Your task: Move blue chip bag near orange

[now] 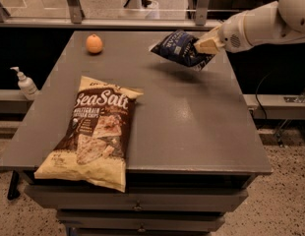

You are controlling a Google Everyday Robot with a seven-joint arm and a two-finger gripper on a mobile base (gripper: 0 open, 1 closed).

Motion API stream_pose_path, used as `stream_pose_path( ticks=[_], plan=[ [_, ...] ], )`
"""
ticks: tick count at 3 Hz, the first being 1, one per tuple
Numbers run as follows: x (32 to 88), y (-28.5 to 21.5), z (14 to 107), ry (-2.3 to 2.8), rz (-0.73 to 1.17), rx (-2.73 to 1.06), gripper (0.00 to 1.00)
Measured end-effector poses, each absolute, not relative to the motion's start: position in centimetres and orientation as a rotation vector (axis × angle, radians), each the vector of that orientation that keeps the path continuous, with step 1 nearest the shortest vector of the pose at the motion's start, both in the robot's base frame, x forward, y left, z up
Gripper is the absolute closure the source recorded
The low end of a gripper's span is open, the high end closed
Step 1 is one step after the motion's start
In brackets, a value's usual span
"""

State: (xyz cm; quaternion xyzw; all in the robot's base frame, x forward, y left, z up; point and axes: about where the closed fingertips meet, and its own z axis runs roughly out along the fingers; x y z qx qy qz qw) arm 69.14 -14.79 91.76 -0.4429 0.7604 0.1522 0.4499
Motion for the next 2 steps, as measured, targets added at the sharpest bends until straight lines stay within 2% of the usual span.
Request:
stream_pose_path(
  ticks=[1, 2],
  plan=[
    [70.3, -12.76, 94.18, 1.807, 0.362, -1.064, 1.0],
    [70.31, -12.75, 94.17, 1.807, 0.362, -1.064, 1.0]
  ],
)
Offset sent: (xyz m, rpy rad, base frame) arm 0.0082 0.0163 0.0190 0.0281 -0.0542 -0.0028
